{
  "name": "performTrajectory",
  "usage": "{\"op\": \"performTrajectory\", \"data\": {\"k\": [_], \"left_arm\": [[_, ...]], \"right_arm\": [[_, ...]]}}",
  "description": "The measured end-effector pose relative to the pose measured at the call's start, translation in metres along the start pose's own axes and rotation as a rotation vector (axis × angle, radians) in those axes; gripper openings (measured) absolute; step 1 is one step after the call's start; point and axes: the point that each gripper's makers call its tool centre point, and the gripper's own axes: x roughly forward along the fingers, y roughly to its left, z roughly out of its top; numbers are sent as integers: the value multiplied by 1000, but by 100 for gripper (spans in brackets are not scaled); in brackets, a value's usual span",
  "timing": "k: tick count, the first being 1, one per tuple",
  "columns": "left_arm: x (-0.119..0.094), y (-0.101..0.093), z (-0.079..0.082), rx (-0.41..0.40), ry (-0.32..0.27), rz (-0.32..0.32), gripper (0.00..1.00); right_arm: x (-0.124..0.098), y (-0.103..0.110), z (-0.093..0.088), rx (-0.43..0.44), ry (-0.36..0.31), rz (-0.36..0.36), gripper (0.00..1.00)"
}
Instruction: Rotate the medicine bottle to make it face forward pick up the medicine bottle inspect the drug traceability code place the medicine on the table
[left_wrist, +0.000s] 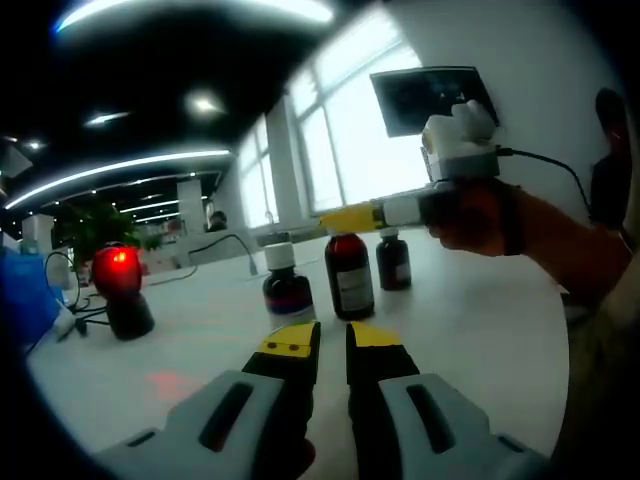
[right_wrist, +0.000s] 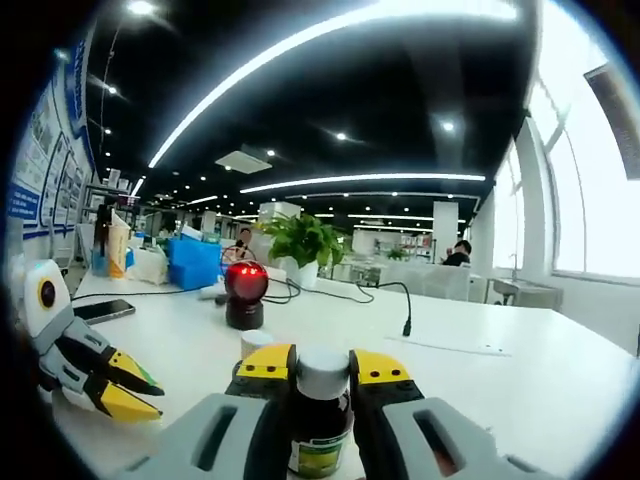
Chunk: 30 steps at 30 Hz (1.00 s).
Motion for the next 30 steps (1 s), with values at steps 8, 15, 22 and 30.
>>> {"op": "performTrajectory", "data": {"k": [8, 15, 22, 30], "left_arm": [[0, 0, 0, -1, 0, 0, 4], [0, -1, 0, 0, 0, 0, 4], [0, 0, 0, 0, 0, 0, 4], [0, 0, 0, 1, 0, 0, 4]], "right_arm": [[0, -4, 0, -37, 7, -66, 17], [0, -8, 0, -56, 10, -108, 18], [1, -10, 0, -71, 10, -145, 18], [3, -12, 0, -91, 7, -175, 18]]}}
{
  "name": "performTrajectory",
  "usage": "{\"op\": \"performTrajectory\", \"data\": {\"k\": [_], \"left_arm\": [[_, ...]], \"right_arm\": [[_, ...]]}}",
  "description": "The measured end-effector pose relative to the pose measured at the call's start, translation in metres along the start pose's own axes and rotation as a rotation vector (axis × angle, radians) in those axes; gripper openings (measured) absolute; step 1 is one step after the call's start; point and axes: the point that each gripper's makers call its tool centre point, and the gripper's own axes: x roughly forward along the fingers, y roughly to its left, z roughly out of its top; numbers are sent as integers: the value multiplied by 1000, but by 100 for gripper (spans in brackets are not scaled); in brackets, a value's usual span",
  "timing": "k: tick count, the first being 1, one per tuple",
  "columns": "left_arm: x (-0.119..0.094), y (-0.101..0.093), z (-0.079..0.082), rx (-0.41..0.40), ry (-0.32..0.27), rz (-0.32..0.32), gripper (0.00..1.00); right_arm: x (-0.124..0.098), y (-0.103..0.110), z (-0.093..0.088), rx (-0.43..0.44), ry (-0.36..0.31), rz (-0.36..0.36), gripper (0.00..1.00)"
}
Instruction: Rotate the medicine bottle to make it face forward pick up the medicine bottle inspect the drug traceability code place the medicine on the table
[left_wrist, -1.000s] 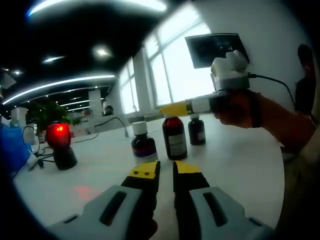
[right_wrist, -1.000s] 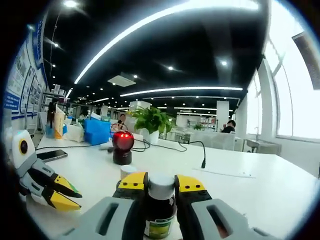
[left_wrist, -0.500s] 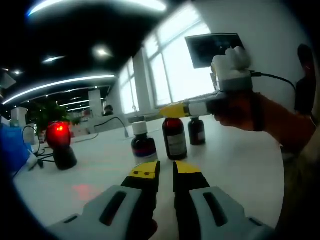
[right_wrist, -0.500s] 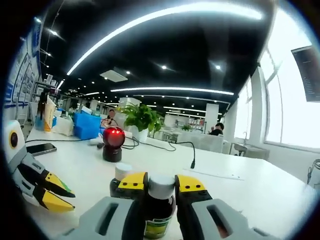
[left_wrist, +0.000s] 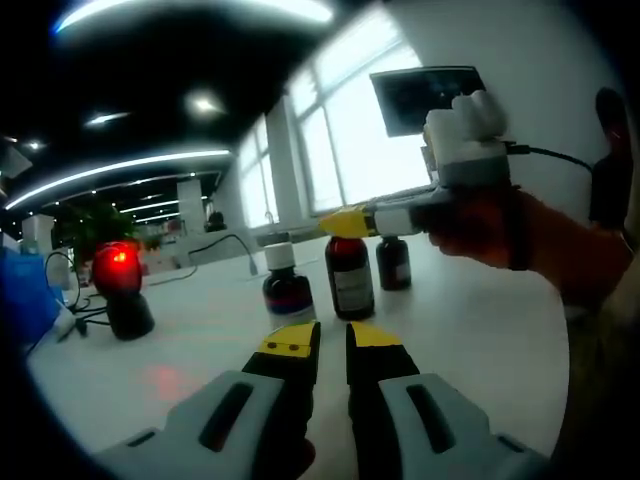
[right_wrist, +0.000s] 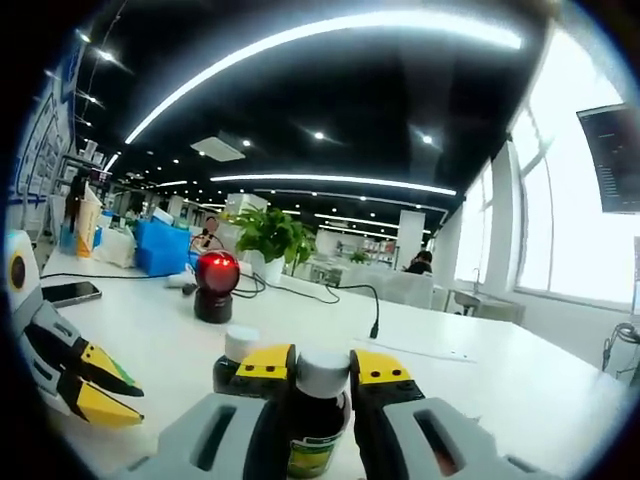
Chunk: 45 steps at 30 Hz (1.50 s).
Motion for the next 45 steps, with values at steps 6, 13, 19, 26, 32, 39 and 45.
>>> {"op": "performTrajectory", "data": {"k": [6, 13, 19, 26, 32, 39, 45], "left_arm": [[0, 0, 0, 0, 0, 0, 4], [0, 0, 0, -1, 0, 0, 4], [0, 0, 0, -2, 1, 0, 4], [0, 0, 0, -1, 0, -1, 4], [0, -1, 0, -1, 1, -1, 4], [0, 0, 0, 0, 1, 0, 4], [0, 0, -1, 1, 2, 2, 4]], "right_arm": [[1, 0, 1, -17, -3, -13, 18], [-1, 0, 1, -26, -2, -17, 18], [-1, 1, 1, -32, -1, -8, 19], [-2, 1, 5, -12, -20, 25, 20], [-1, -3, 6, 32, -24, 54, 21], [-3, -5, 9, 111, -46, 113, 21], [-2, -1, 6, 173, -59, 191, 21]]}}
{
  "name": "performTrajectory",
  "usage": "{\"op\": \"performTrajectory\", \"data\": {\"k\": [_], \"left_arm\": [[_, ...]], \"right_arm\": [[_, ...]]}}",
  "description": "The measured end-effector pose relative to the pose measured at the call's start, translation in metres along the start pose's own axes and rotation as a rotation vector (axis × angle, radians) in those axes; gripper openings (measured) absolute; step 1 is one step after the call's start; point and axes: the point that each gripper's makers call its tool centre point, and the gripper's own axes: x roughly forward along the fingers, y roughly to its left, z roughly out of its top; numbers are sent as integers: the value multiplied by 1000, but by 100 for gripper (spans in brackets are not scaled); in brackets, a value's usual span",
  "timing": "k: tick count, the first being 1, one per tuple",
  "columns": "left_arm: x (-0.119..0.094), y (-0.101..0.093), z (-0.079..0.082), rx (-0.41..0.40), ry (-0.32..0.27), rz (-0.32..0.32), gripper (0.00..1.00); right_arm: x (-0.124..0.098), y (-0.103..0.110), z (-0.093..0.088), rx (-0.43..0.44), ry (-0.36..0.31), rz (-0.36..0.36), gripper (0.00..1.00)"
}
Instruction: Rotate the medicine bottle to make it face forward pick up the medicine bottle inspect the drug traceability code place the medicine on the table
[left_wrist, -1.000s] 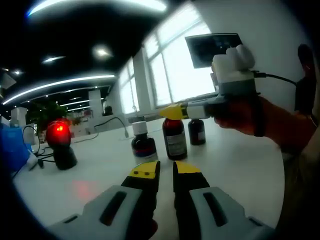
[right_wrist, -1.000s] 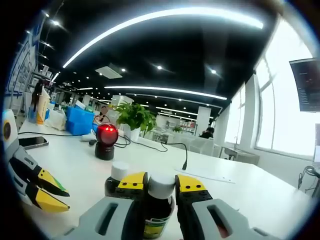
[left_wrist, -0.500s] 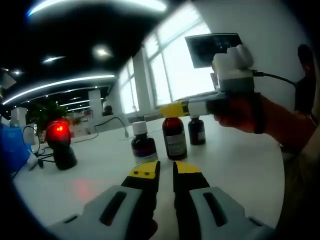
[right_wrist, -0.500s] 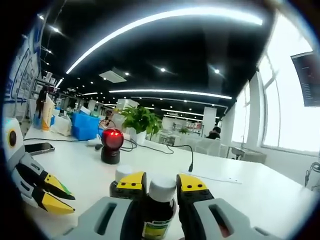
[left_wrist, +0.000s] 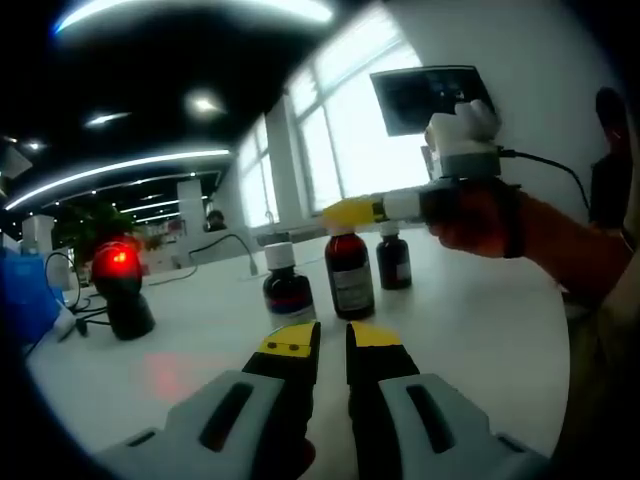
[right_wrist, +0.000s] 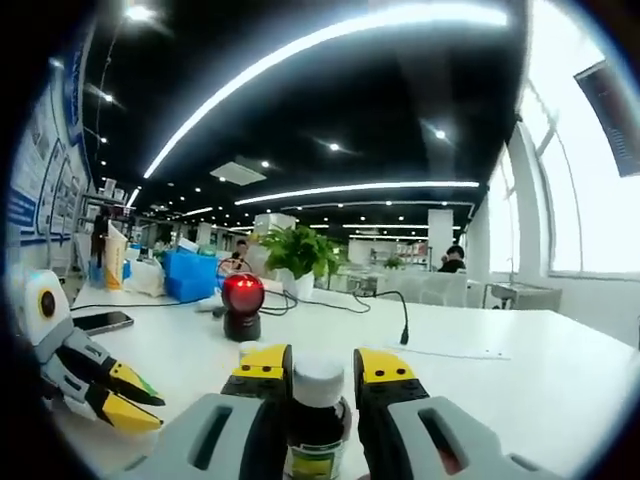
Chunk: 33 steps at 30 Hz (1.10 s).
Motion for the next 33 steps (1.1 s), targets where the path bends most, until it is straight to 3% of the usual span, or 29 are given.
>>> {"op": "performTrajectory", "data": {"k": [5, 11, 23, 33], "left_arm": [[0, 0, 0, 0, 0, 0, 4], [0, 0, 0, 0, 0, 1, 4], [0, 1, 0, 1, 0, 1, 4], [0, 1, 0, 0, 0, 1, 4]], "right_arm": [[0, 7, -6, 37, 16, 81, 22], [1, 7, -10, 72, 23, 106, 20], [1, 7, -9, 62, 13, 100, 17], [1, 6, -9, 22, 26, 33, 17]]}}
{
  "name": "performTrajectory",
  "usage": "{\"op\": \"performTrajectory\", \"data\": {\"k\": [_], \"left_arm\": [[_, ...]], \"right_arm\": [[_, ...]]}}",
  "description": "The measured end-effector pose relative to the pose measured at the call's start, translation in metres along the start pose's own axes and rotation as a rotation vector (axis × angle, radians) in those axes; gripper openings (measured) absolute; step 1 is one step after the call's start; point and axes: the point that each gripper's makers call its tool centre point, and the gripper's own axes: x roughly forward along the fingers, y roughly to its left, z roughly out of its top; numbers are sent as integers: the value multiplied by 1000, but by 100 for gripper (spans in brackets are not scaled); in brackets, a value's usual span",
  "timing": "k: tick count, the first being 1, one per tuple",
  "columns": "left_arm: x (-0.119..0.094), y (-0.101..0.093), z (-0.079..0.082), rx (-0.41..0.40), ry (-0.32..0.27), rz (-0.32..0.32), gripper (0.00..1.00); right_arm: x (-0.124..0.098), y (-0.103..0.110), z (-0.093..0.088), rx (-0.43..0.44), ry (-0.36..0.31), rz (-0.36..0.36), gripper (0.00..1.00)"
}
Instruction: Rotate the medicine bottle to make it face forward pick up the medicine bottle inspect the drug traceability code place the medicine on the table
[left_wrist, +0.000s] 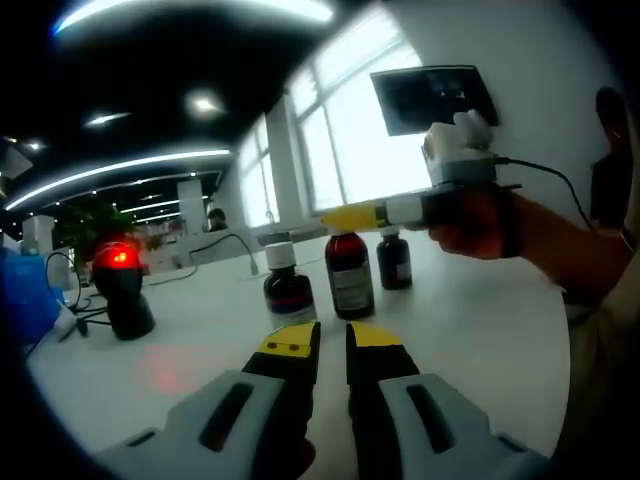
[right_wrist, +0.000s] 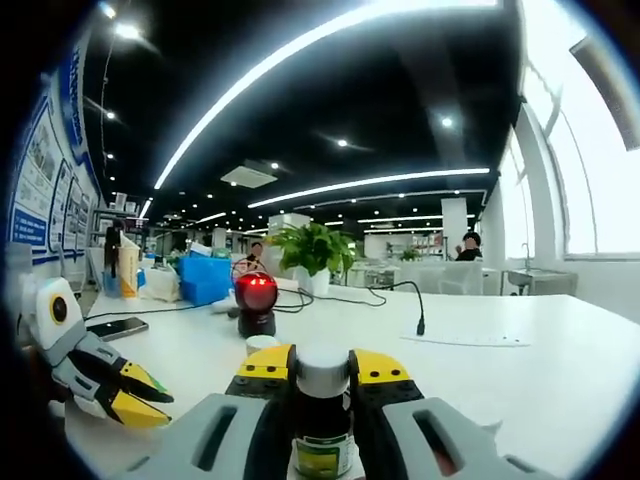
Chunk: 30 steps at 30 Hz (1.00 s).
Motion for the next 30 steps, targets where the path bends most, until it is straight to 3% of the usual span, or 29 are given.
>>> {"op": "performTrajectory", "data": {"k": [30], "left_arm": [[0, 0, 0, -2, -1, -2, 4]], "right_arm": [[-3, 1, -1, -216, 35, -230, 18]]}}
